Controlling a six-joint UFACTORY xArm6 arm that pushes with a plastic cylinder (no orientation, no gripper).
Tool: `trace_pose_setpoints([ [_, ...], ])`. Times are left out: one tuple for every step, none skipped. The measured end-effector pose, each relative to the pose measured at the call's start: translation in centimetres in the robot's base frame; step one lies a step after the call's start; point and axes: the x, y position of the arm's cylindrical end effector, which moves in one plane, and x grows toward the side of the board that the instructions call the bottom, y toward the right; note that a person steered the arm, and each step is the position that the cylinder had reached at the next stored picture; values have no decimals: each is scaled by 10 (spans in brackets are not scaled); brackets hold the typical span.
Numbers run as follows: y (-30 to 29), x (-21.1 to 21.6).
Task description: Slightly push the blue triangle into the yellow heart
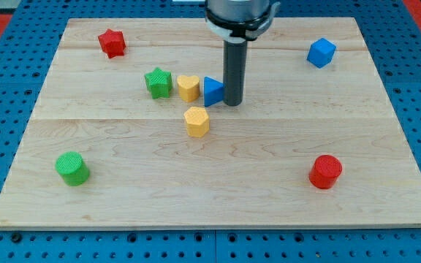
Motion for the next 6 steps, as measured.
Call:
trace_pose_setpoints([
  [-13,-11],
  [-31,-20],
  [-40,-25],
  [-15,-27],
  [-9,-42],
  [-69,-63],
])
